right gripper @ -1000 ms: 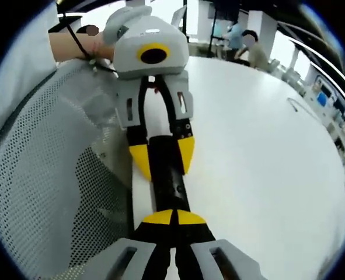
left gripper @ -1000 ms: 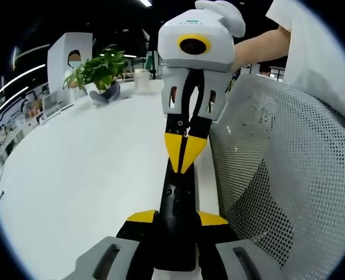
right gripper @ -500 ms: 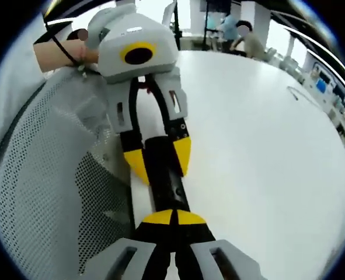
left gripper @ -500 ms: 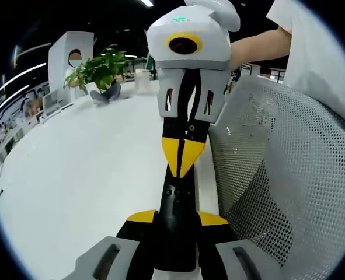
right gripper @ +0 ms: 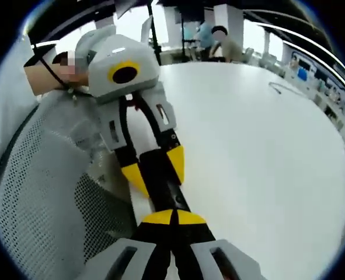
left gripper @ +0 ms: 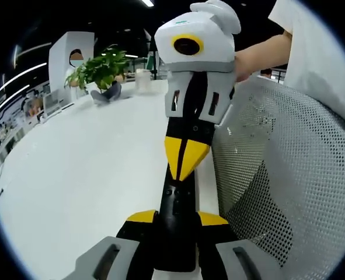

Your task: Press the specified remote control buttons in sequence, fully releasing each button before pressing the next.

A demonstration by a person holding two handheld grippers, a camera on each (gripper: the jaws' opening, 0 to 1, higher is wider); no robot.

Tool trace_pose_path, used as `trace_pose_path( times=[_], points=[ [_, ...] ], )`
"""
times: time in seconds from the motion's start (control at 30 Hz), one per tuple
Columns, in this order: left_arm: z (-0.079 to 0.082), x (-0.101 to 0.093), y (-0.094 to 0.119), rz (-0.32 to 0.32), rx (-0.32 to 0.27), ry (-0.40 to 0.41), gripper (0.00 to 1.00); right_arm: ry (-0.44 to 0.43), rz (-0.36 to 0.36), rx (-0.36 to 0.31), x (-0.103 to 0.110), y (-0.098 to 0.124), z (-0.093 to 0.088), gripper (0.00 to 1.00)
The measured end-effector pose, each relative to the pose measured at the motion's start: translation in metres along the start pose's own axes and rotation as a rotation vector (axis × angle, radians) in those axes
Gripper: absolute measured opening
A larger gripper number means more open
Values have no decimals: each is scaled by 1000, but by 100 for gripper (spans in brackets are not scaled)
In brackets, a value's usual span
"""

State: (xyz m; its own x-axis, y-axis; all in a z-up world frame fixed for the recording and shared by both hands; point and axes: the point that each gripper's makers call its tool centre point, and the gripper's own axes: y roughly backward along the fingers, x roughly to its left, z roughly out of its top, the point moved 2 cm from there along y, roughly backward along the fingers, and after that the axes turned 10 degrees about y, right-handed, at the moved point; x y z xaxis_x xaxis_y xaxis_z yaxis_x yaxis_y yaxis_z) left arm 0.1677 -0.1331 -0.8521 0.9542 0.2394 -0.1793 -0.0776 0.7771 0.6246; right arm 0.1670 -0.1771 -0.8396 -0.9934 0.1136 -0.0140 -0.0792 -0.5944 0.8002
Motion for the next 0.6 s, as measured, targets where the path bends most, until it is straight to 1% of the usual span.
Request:
trace_pose_path(
  times=[0.07, 0.2, 0.3, 0.4, 0.47, 0.53, 0.6],
  points=[
    [0, 0, 0, 0, 1, 1, 25, 28, 2, 14, -1, -1, -1, 0],
    [0, 0, 0, 0, 1, 5, 25, 31, 15, 24, -1, -1, -1, 0],
    [0, 0, 0, -2, 1, 7, 25, 48, 22, 46, -1, -2, 0, 0],
    [1, 0, -1, -2, 2, 6, 25, 27, 21, 65, -2, -2, 0, 0],
    [1, 0, -1, -2, 2, 8, 25, 19, 10, 68, -1, -2, -1, 0],
    [0, 0, -1, -2, 1, 8, 25, 54, -28, 56, 0, -2, -2, 0],
    [0, 0, -1, -2, 1, 8, 25, 62, -64, 41, 1, -1, -3, 0]
  ],
)
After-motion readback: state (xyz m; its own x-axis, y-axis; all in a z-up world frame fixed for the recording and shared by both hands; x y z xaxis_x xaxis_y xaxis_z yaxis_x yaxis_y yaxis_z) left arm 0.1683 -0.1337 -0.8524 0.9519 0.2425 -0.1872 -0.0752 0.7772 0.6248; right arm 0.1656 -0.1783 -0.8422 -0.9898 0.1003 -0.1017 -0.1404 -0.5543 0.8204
